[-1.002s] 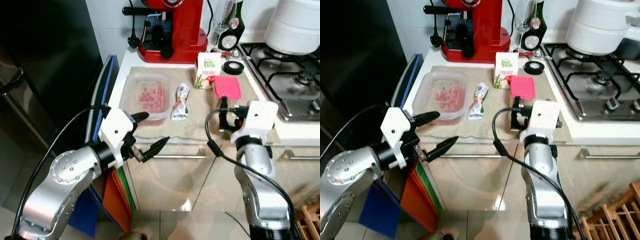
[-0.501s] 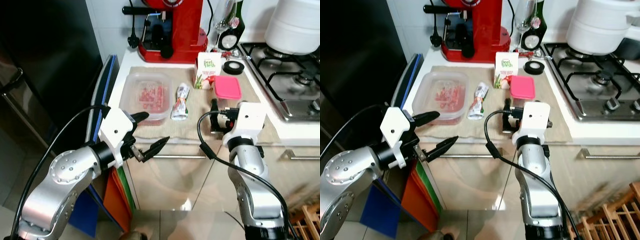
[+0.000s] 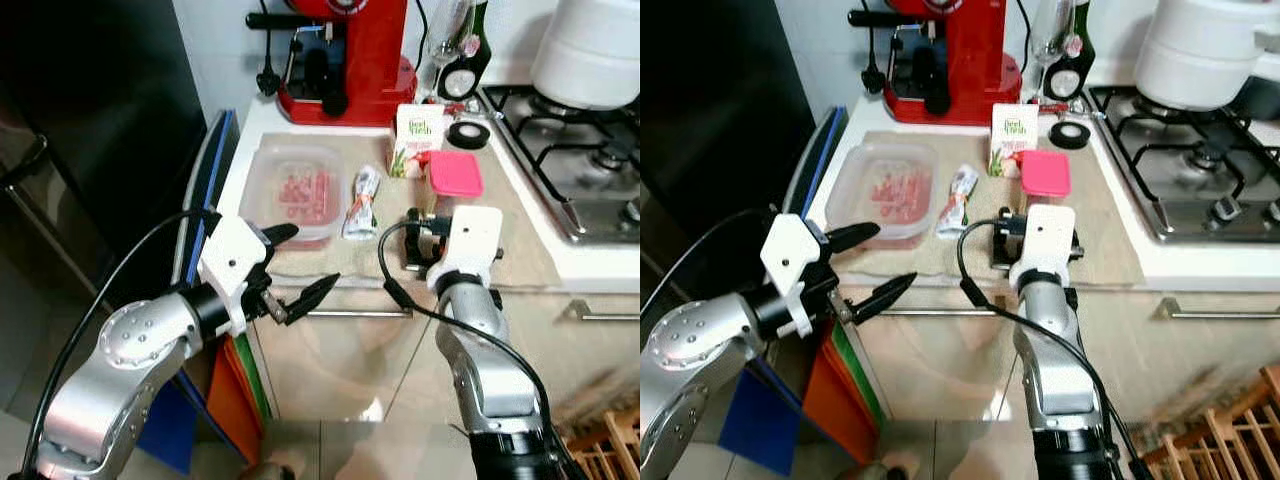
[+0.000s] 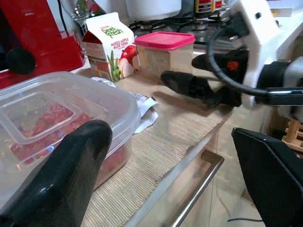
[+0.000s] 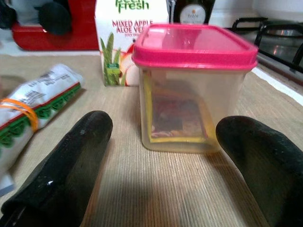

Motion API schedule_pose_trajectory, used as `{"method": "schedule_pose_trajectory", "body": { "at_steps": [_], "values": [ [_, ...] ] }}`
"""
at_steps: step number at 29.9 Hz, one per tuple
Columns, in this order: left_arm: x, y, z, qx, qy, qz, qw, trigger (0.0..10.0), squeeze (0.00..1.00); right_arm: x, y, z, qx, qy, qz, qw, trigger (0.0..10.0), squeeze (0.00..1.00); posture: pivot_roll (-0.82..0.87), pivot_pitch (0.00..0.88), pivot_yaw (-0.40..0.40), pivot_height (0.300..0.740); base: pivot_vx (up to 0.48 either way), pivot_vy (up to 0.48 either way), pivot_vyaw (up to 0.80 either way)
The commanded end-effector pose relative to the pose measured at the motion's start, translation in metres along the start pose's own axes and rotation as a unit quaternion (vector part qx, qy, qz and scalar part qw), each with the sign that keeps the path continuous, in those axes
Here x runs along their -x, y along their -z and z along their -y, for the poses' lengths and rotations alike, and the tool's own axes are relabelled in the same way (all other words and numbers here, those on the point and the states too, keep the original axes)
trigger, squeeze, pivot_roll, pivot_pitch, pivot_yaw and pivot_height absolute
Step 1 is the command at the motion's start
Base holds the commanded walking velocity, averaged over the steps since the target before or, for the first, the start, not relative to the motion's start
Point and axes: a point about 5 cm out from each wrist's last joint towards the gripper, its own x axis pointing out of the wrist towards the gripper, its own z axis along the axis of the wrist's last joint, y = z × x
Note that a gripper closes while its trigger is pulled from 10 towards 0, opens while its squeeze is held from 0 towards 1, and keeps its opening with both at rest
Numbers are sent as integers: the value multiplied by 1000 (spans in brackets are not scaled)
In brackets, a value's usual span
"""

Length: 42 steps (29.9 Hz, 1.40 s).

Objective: Restocking fridge

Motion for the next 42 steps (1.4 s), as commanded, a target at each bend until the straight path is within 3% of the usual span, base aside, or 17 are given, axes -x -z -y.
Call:
{"method": "schedule_pose_trajectory", "body": {
  "at_steps": [1, 12, 13, 14, 15, 27, 34, 42],
  "values": [
    [1, -1, 3, 0, 10, -1, 1000, 10000, 0, -3, 1, 1, -4, 10, -2, 1000, 10000, 1000, 129, 4, 39, 740, 0, 0, 0],
    [2, -1, 4, 1, 12, -3, 1000, 10000, 0, -17, -2, -1, -8, 28, 2, 1000, 10000, 1000, 133, 14, 41, 740, 0, 0, 0],
    [2, -1, 4, 1, 12, -4, 1000, 10000, 0, -17, -2, 0, -8, 33, 3, 999, 10000, 918, 133, 14, 41, 740, 0, 0, 0],
    [2, -1, 4, 1, 12, -4, 1000, 10000, 0, -18, -3, 0, -10, 37, 4, 999, 10000, 545, 133, 14, 41, 740, 0, 0, 0],
    [2, -1, 4, 2, 12, -5, 1000, 10000, 0, -19, -4, 1, -8, 42, 7, 999, 10000, 0, 133, 14, 41, 740, 0, 0, 0],
    [2, -1, 4, 2, 16, -6, 1000, 10000, 0, -24, -8, 11, -29, 61, 34, 997, 10000, 0, 130, 15, 44, 740, 0, 0, 0],
    [0, 0, 3, 2, 20, -8, 1000, 10000, 0, -31, -9, -1, -57, -18, 53, 997, 10000, 0, 130, 12, 50, 740, 0, 0, 0],
    [0, 0, 4, 2, 22, -9, 1000, 10000, 0, -39, 0, 4, -57, 11, 32, 998, 10000, 0, 130, 12, 50, 740, 0, 0, 0]
  ]
}}
